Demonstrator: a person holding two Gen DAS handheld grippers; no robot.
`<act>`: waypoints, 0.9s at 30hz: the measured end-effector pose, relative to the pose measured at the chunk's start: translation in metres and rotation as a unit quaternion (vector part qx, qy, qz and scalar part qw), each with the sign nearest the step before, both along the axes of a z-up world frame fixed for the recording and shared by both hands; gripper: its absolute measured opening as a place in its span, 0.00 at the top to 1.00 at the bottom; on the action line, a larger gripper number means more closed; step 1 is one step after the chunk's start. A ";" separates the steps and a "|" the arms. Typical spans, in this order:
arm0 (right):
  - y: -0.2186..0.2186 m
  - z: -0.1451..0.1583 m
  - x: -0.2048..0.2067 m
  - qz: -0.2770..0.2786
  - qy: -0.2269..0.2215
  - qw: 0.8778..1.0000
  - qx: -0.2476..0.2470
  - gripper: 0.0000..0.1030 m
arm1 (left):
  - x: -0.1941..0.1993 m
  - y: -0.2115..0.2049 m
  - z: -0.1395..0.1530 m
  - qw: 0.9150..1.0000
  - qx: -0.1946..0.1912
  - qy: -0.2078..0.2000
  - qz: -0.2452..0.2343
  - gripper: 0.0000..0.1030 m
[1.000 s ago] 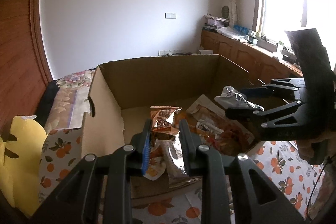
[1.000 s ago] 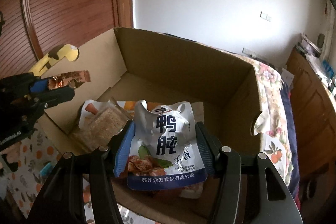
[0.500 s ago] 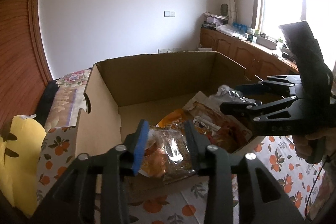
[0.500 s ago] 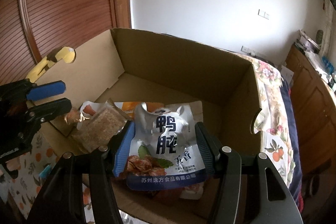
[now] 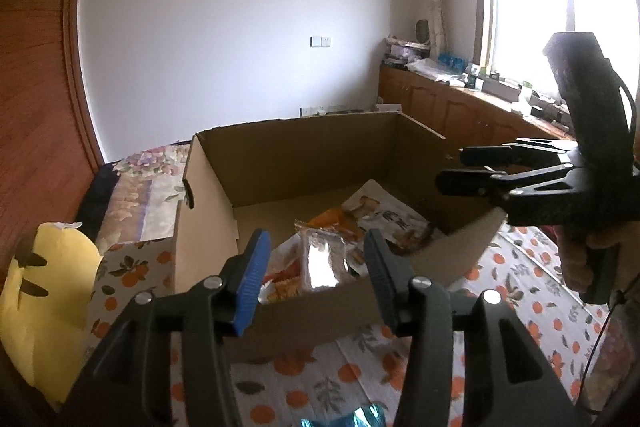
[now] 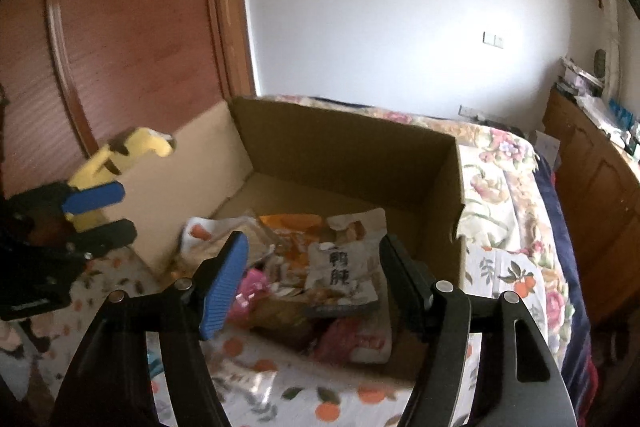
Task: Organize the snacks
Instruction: 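Return the right tool toward the white bar while the left tool grasps the teal candy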
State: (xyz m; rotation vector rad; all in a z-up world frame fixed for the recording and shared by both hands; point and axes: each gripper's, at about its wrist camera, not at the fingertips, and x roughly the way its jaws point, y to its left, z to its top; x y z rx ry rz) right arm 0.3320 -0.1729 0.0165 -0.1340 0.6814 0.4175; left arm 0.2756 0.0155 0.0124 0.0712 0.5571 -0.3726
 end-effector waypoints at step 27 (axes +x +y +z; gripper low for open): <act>-0.013 -0.080 -0.117 0.014 0.066 0.997 0.037 0.32 | -0.078 0.012 -0.083 0.993 0.050 0.084 -0.061 0.53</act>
